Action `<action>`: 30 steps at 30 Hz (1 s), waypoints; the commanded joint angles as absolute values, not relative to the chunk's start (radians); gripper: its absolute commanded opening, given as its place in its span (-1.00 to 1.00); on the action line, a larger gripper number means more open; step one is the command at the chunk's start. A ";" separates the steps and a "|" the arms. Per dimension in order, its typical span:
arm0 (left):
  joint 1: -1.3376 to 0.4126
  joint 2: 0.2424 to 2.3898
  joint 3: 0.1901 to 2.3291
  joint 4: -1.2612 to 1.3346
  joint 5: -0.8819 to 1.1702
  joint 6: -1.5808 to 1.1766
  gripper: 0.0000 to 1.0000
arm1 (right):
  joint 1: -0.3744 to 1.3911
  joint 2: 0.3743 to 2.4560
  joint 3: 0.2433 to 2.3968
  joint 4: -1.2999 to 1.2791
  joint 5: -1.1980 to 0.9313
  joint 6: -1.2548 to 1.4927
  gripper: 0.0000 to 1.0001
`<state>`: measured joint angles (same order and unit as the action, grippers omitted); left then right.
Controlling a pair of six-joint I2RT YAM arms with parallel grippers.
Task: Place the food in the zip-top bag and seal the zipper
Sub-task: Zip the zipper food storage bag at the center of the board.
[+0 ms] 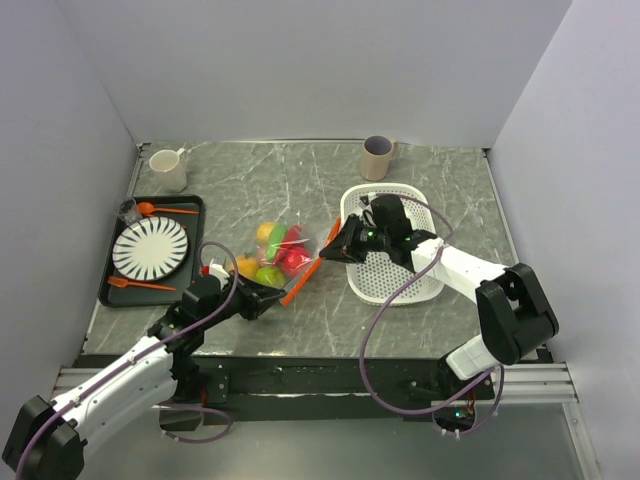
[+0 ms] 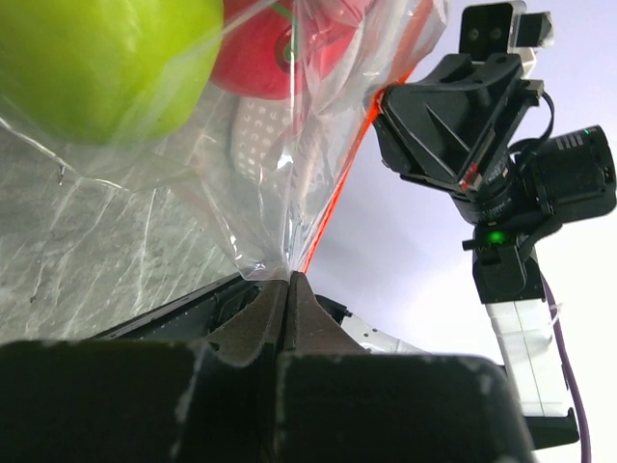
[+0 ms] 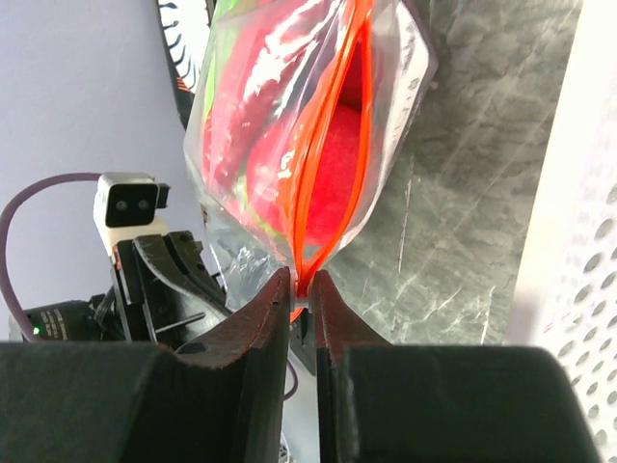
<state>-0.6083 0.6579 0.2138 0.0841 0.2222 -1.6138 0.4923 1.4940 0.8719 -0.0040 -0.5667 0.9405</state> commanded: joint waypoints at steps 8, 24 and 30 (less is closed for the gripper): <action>-0.609 0.635 0.222 0.072 0.242 -1.601 -0.99 | 0.422 1.531 0.945 0.040 -0.543 0.902 -0.63; -0.609 0.634 0.218 0.078 0.244 -1.603 -0.99 | 0.376 1.577 0.983 0.031 -0.552 0.876 -0.63; -0.607 0.629 0.216 0.069 0.242 -1.603 -0.99 | 0.353 1.580 0.996 0.023 -0.538 0.865 -0.63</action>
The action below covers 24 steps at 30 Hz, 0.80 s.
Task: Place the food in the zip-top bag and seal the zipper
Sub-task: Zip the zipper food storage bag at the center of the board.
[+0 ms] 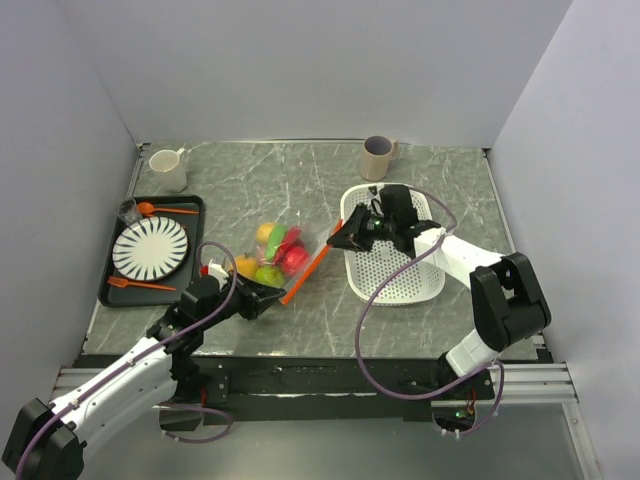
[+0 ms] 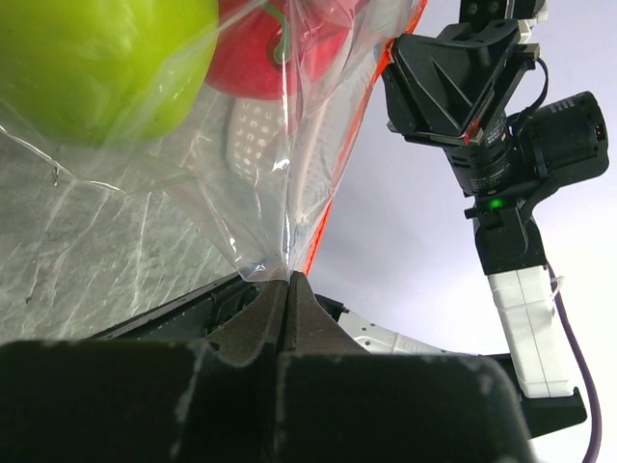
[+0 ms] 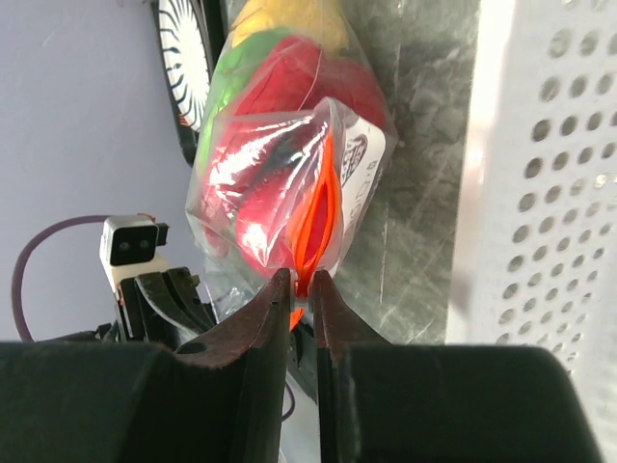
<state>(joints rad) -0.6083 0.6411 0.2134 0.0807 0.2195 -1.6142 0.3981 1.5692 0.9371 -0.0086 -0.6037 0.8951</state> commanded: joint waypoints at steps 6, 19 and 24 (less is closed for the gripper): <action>-0.607 0.612 0.216 0.064 0.233 -1.605 -0.99 | 0.325 1.598 1.009 0.031 -0.549 0.864 -0.62; -0.607 0.624 0.218 0.069 0.244 -1.601 -0.99 | 0.282 1.626 1.040 0.029 -0.555 0.868 -0.63; -0.607 0.623 0.218 0.080 0.249 -1.601 -0.99 | 0.273 1.643 1.048 0.032 -0.566 0.868 -0.62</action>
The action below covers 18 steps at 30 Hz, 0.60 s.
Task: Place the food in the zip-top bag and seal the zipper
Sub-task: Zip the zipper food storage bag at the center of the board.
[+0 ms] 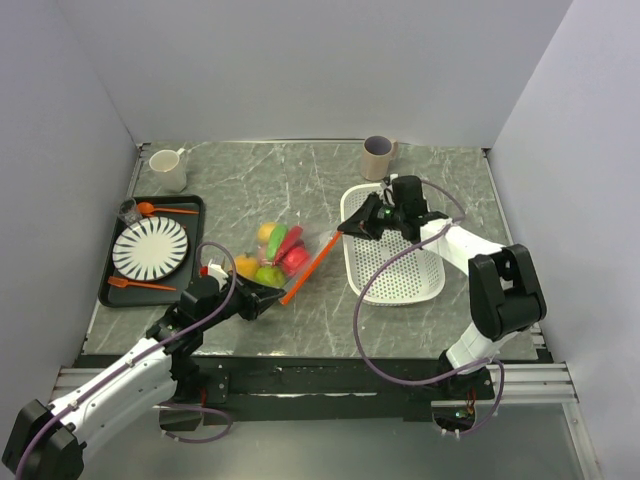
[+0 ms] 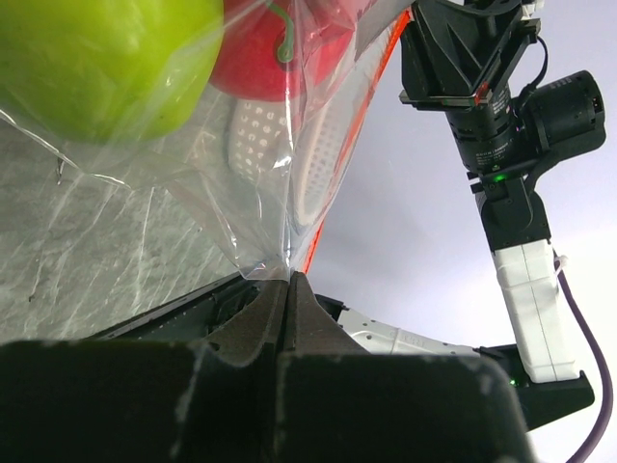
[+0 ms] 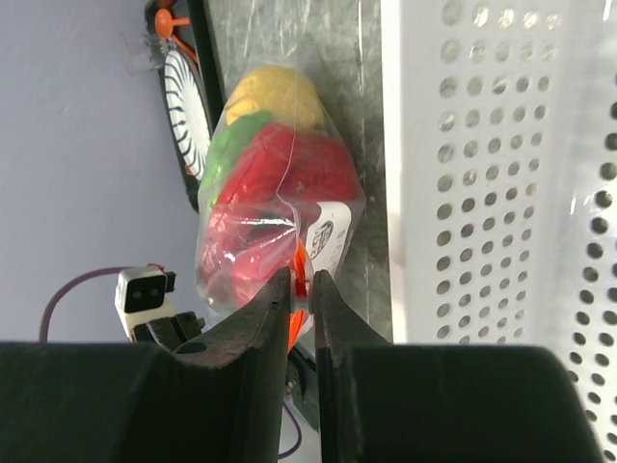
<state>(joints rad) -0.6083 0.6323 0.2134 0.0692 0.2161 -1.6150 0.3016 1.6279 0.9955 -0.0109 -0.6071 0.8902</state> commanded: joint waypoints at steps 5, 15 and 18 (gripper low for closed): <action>-0.606 0.630 0.229 0.077 0.250 -1.595 -0.99 | 0.262 1.660 1.061 0.025 -0.558 0.862 -0.63; -0.601 0.646 0.227 0.101 0.265 -1.588 -0.99 | 0.242 1.674 1.071 0.031 -0.568 0.854 -0.58; -0.600 0.647 0.227 0.120 0.270 -1.585 -0.99 | 0.242 1.677 1.101 -0.015 -0.548 0.818 -0.56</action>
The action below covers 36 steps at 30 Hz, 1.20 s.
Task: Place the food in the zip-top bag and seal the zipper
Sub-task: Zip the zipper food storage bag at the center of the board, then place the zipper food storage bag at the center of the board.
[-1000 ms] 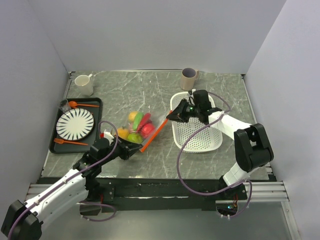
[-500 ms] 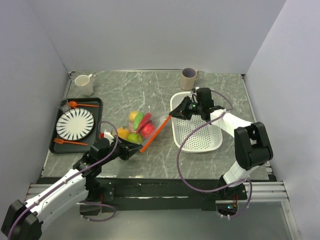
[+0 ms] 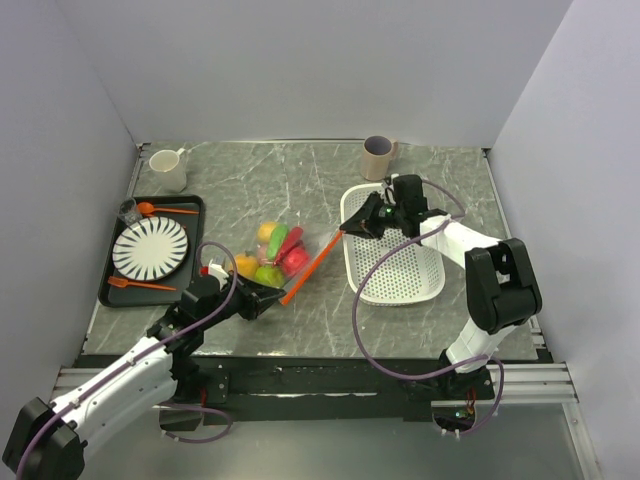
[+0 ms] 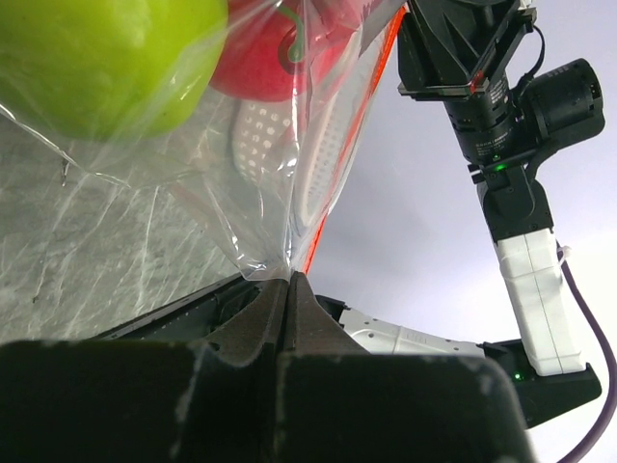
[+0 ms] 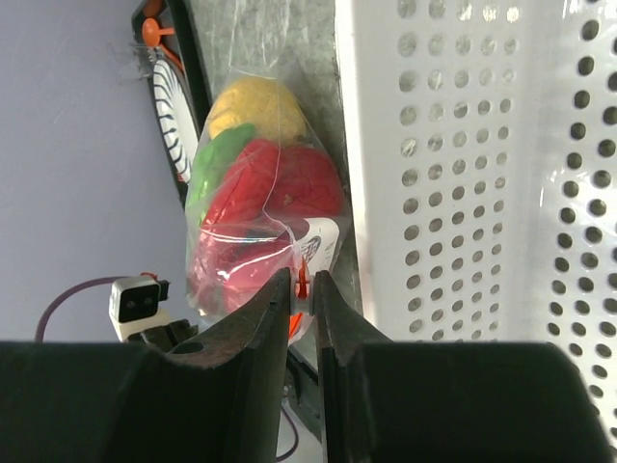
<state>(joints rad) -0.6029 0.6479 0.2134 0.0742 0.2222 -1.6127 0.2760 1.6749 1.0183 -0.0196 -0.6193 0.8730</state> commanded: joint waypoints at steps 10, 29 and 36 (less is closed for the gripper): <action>-0.600 0.644 0.230 0.100 0.262 -1.578 -0.99 | 0.236 1.689 1.123 -0.023 -0.545 0.813 -0.56; -0.598 0.663 0.213 0.158 0.281 -1.591 -0.99 | 0.224 1.595 1.077 -0.025 -0.502 0.807 -0.03; -0.598 0.701 0.310 0.057 0.272 -1.490 -0.99 | 0.213 1.506 1.025 -0.124 -0.398 0.738 -0.03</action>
